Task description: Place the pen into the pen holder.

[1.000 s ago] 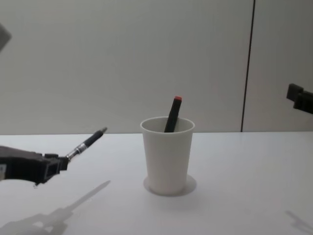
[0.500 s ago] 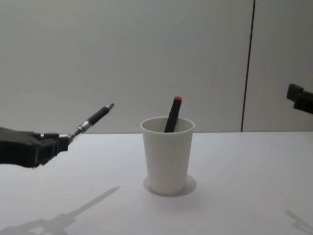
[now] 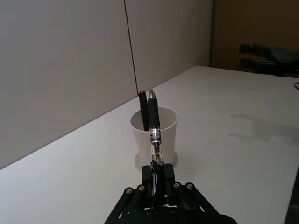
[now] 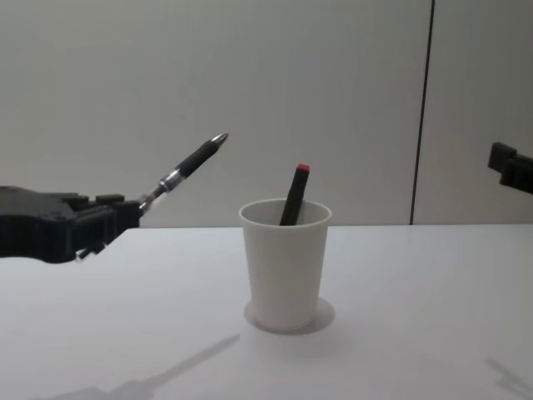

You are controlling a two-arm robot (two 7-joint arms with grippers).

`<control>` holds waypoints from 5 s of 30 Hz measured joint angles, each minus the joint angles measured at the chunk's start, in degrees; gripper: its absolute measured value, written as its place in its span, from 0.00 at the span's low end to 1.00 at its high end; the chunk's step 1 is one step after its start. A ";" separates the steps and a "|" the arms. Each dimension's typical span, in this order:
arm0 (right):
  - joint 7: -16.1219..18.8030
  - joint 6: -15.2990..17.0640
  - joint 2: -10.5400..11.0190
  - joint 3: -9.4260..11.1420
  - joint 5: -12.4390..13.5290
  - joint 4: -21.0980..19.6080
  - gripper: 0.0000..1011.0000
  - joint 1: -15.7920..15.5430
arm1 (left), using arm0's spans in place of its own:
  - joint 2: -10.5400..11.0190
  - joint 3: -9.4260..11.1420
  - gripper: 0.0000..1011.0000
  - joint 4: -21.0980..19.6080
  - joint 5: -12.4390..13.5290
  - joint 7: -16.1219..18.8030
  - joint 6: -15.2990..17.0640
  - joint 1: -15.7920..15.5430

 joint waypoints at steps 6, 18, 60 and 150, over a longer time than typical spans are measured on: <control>0.00 0.00 0.00 0.00 0.00 0.00 0.99 0.00 | -0.28 0.33 0.17 0.29 -0.15 -3.50 -1.91 -0.48; 0.00 0.00 0.00 0.00 0.00 0.00 0.99 0.00 | -2.67 1.99 0.17 1.13 1.93 -8.79 -2.74 -3.11; 0.03 -0.01 -0.01 0.02 0.00 0.01 0.99 0.00 | -12.03 7.41 0.17 6.03 6.81 -14.81 -0.60 -11.16; 39.00 10.55 -9.30 -6.10 42.92 17.59 0.99 9.20 | -12.70 7.75 0.17 6.36 6.98 -15.02 -0.41 -11.68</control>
